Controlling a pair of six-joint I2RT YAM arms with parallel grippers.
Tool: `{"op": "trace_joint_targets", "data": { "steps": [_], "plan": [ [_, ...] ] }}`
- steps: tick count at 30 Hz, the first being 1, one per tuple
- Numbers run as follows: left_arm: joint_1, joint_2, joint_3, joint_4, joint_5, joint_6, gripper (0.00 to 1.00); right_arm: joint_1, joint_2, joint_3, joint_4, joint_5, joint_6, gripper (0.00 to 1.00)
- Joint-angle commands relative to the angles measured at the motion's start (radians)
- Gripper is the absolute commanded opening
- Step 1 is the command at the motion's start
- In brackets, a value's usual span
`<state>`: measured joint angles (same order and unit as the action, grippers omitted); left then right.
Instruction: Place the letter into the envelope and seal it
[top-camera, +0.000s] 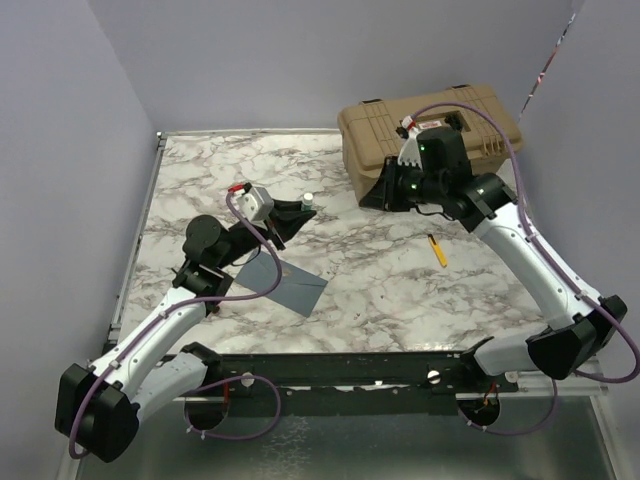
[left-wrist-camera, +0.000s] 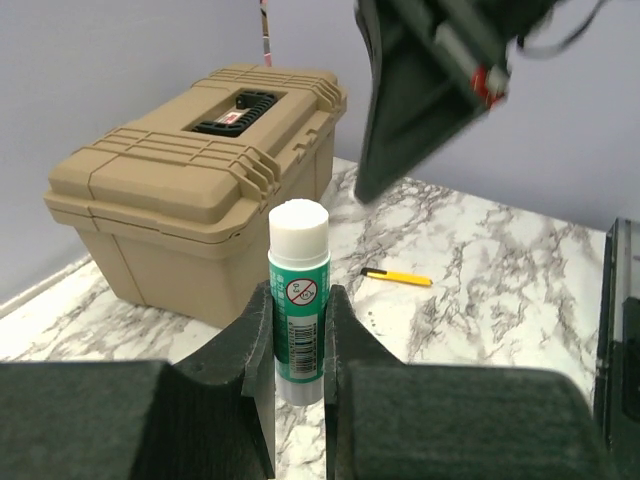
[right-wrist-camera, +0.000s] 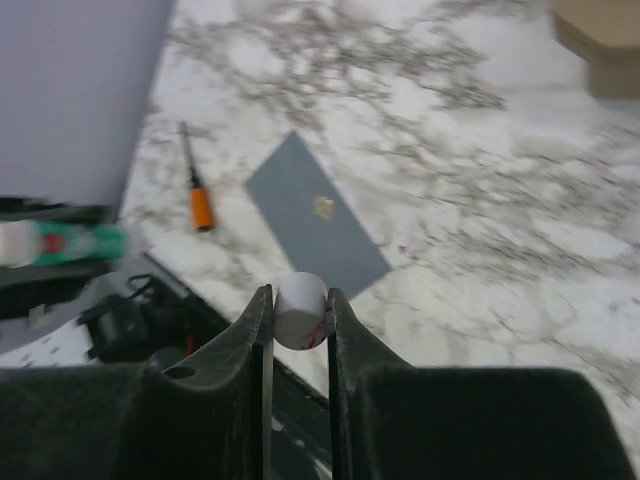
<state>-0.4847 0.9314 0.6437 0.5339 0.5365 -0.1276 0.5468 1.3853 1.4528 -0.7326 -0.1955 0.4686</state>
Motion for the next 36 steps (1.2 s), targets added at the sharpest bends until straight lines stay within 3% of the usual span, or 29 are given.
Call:
{"op": "trace_joint_targets", "data": {
  "steps": [1,12,23,36],
  "plan": [
    [0.0,0.003,0.008,-0.028,0.094,0.162,0.0,-0.003,0.023,0.145,-0.038,-0.375,0.015,0.0],
    [0.0,0.038,0.072,-0.136,0.201,0.292,0.0,-0.001,0.043,0.114,0.263,-0.619,0.247,0.0],
    [0.0,0.029,0.072,-0.144,0.202,0.298,0.0,0.037,0.113,0.144,0.181,-0.586,0.208,0.0],
    [-0.001,0.041,0.084,-0.163,0.213,0.309,0.0,0.044,0.123,0.115,0.214,-0.599,0.222,0.0]
  ]
}}
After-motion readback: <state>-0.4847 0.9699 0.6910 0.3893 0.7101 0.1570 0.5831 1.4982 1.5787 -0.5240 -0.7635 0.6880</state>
